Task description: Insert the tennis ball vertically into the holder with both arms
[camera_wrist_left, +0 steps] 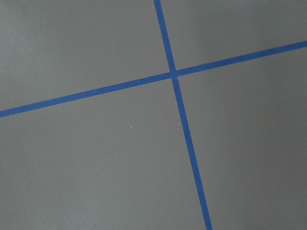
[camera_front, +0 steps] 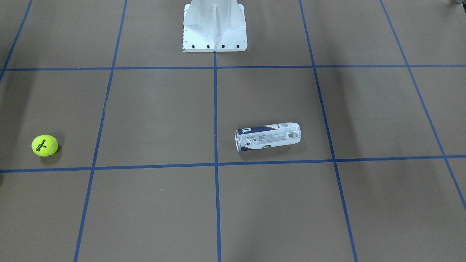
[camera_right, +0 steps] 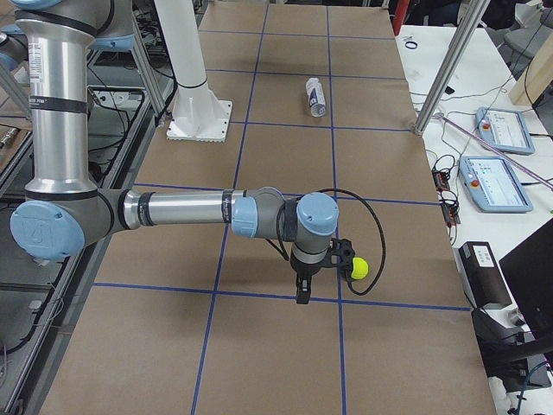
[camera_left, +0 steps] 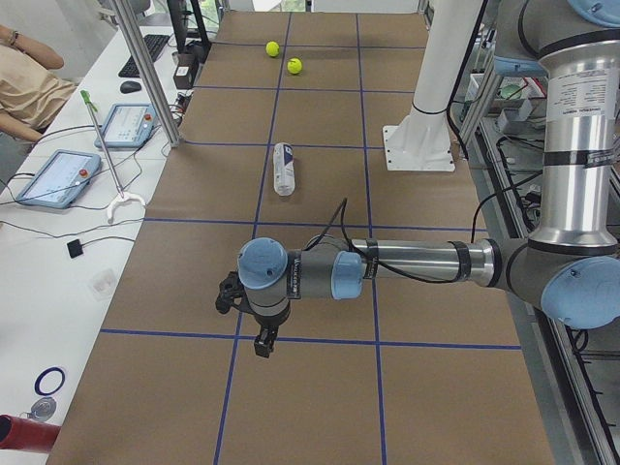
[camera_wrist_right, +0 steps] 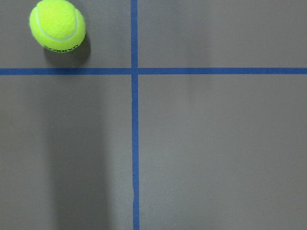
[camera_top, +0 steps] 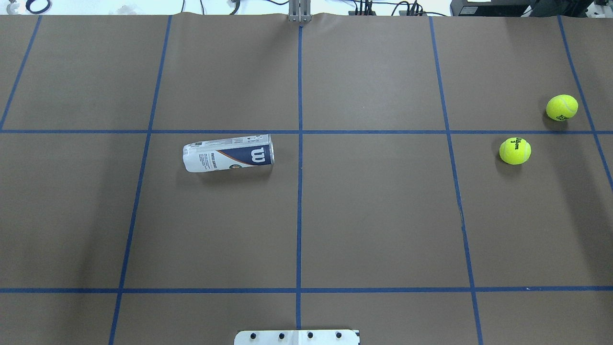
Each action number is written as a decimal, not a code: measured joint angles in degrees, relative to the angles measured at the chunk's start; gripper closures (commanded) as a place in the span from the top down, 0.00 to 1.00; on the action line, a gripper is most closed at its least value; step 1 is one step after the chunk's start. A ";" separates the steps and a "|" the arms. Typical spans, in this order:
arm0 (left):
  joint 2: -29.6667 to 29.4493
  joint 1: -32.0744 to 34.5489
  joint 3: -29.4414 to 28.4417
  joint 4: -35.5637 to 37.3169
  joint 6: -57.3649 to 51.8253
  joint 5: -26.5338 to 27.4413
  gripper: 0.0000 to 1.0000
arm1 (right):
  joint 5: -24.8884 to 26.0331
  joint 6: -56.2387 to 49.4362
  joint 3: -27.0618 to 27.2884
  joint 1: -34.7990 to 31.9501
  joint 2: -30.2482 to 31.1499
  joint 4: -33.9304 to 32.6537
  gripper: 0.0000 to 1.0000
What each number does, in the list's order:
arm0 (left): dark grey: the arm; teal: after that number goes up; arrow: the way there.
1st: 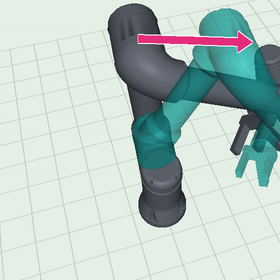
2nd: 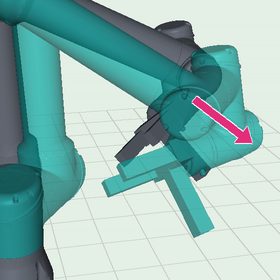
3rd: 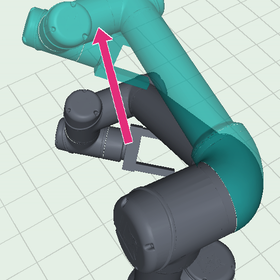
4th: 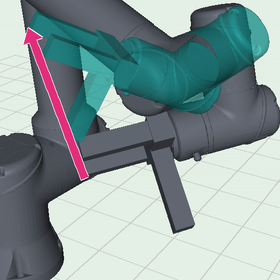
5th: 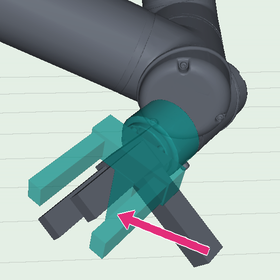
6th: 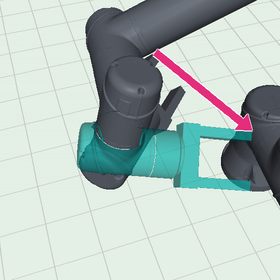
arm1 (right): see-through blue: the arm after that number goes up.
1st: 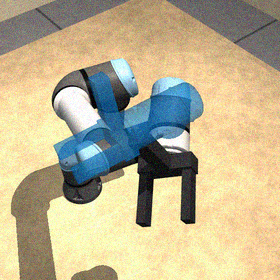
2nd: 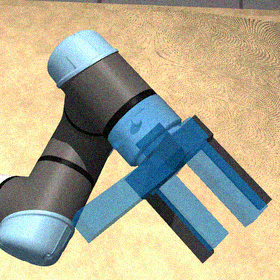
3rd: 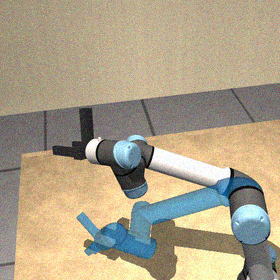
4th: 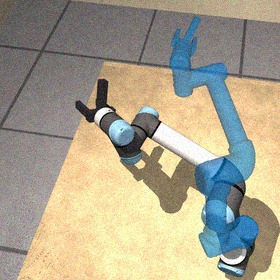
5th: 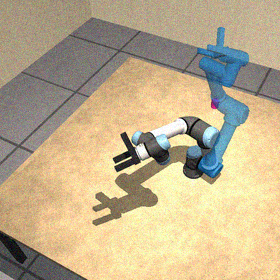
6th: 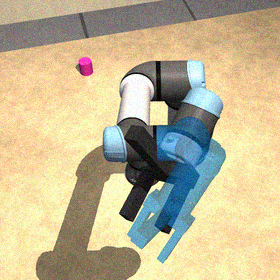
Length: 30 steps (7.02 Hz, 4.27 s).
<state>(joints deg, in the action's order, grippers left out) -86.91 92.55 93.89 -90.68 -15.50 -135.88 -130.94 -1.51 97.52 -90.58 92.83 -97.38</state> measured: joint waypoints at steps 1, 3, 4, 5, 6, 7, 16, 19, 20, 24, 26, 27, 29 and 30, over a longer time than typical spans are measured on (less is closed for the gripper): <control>0.03 0.00 -0.18 -2.34 0.06 -0.02 1.00 | 0.00 0.05 0.04 0.03 -0.12 0.00 1.00; 0.02 0.00 -0.26 -6.19 0.20 -0.14 1.00 | -0.02 0.06 0.09 0.05 -0.46 0.06 1.00; -0.04 0.00 -0.26 -8.02 0.28 -0.16 1.00 | -0.02 0.13 0.16 0.05 -0.63 0.21 1.00; -0.16 -0.02 -0.26 -10.70 0.36 -0.17 1.00 | 0.03 0.22 0.02 0.05 -0.96 1.27 1.00; -0.45 -0.15 -0.51 -14.82 0.45 -0.20 1.00 | 0.18 0.28 -0.51 0.05 -1.34 3.91 1.00; -1.18 -0.60 -1.08 -18.44 0.51 -0.59 1.00 | 0.25 0.31 -1.15 0.05 -1.56 6.37 1.00; -29.14 -20.45 -5.94 -21.60 2.48 -3.87 0.99 | 0.33 0.28 -1.67 -0.11 -1.48 8.21 1.00; -38.64 -29.56 -5.97 -21.38 2.51 -3.70 0.99 | 0.33 0.28 -1.71 -0.12 -1.35 8.21 1.00; -40.96 -33.17 -6.04 -21.27 2.48 -3.61 0.99 | 0.33 0.28 -1.71 -0.12 -1.35 8.20 1.00; -45.14 -49.11 -5.85 -21.24 2.07 17.08 0.99 | 0.33 0.33 -1.59 -0.12 -1.34 8.18 1.00; -45.45 -52.58 -6.17 -21.03 1.95 20.11 0.99 | 0.33 0.36 -1.63 -0.12 -1.28 8.18 1.00; -45.41 -53.26 -6.76 -20.84 1.85 20.63 0.99 | 0.33 0.35 -1.63 -0.12 -1.24 8.18 1.00; -45.41 -54.40 -8.68 -20.77 1.66 22.58 0.99 | 0.33 0.31 -1.67 -0.12 -1.12 8.17 1.00; -45.53 -55.19 -9.81 -20.81 1.58 24.18 0.99 | 0.33 0.32 -1.67 -0.15 -1.07 8.17 1.00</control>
<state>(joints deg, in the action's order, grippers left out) -132.44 37.36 84.08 -111.49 -13.92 -111.70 -130.61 -1.19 95.85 -90.73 91.77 -89.21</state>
